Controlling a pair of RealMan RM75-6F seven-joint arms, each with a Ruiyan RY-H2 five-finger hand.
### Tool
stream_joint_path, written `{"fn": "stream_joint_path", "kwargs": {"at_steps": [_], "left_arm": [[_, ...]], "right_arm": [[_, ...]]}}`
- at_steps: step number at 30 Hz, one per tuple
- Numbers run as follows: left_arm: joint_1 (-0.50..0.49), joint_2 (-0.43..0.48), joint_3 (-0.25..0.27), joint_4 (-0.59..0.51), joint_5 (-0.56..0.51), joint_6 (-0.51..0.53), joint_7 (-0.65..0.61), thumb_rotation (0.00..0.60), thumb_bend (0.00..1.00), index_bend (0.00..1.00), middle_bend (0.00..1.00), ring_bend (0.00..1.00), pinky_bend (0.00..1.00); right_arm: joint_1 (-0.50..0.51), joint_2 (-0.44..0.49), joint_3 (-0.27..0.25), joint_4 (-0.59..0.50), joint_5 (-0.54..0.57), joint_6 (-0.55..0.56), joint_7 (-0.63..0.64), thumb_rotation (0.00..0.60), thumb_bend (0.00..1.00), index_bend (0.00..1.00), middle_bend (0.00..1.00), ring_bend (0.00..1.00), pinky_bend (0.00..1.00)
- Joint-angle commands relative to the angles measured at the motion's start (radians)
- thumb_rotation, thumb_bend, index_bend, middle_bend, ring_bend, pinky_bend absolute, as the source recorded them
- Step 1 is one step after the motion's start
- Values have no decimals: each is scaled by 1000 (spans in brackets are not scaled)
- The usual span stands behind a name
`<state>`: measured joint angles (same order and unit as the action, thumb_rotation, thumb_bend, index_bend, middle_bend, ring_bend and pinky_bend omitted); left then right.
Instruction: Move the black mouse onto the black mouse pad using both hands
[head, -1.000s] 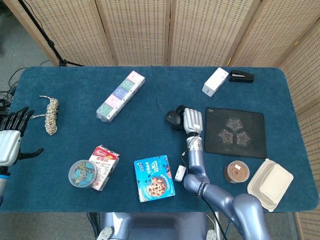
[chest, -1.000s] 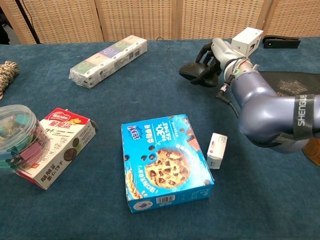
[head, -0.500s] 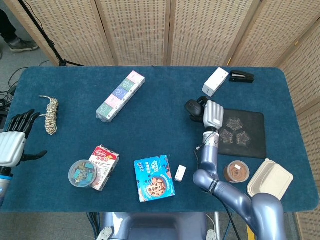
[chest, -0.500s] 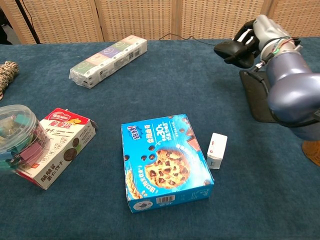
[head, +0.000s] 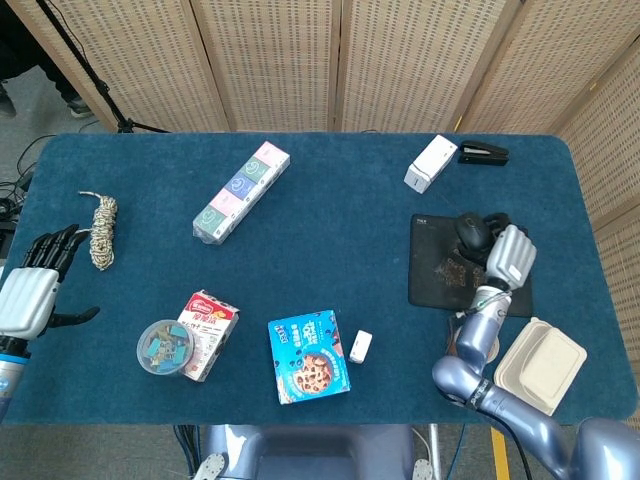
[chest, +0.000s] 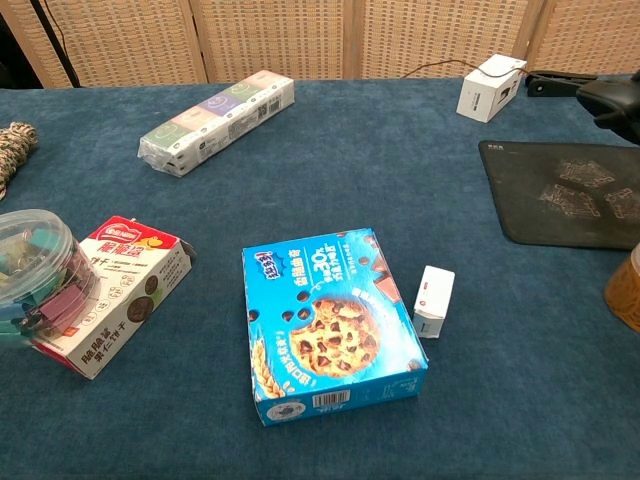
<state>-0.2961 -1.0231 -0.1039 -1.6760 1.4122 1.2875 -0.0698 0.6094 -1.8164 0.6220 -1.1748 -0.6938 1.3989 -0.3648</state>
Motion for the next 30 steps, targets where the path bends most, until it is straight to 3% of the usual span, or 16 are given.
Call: {"fn": "stream_joint_path", "kwargs": {"at_steps": [1, 6, 17, 30], "left_arm": [[-2, 4, 1, 0, 5, -4, -9, 600, 23, 0, 0, 0, 0], [-6, 16, 4, 5, 15, -15, -43, 600, 23, 0, 0, 0, 0], [-10, 48, 19, 10, 54, -29, -131, 600, 23, 0, 0, 0, 0], [-26, 86, 44, 40, 114, -58, -270, 600, 22, 0, 0, 0, 0]], "right_arm": [[-10, -1, 2, -12, 25, 28, -36, 600, 526, 483, 488, 414, 468], [12, -60, 2, 27, 72, 78, -117, 600, 529, 480, 487, 414, 468], [137, -185, 43, 180, 109, 62, -205, 600, 533, 477, 487, 415, 468], [217, -287, 110, 383, 143, 71, -222, 600, 532, 474, 487, 415, 468]]}}
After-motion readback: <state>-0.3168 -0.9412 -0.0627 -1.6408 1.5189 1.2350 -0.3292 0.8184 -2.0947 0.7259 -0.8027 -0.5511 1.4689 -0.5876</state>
